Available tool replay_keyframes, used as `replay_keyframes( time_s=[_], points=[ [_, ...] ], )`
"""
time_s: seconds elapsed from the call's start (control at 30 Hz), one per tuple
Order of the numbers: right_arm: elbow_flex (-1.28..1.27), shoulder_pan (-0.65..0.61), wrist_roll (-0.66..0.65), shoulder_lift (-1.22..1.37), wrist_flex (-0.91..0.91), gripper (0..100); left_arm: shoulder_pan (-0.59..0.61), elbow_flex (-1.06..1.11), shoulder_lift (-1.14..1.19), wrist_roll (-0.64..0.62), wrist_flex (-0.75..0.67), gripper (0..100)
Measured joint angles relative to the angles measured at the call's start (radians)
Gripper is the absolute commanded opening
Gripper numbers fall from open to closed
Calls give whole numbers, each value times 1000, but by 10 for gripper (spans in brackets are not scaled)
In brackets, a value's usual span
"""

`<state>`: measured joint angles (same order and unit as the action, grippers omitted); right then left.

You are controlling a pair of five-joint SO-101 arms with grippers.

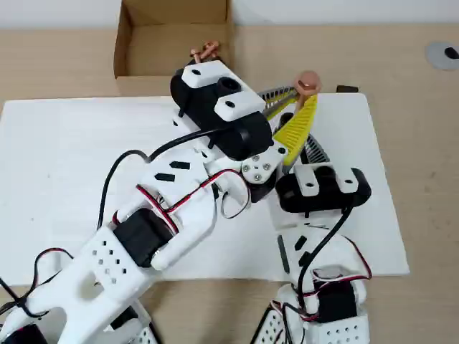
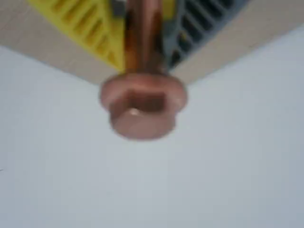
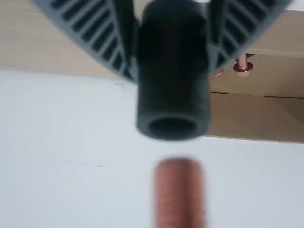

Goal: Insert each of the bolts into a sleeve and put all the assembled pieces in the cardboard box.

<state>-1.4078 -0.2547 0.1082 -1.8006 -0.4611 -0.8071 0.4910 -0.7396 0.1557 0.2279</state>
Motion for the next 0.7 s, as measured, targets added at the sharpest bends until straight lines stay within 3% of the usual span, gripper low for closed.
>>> replay_keyframes(
  time_s=[0.7],
  points=[
    [0,0,2,0,0,9,-5,29,0,0,0,7]
  ],
)
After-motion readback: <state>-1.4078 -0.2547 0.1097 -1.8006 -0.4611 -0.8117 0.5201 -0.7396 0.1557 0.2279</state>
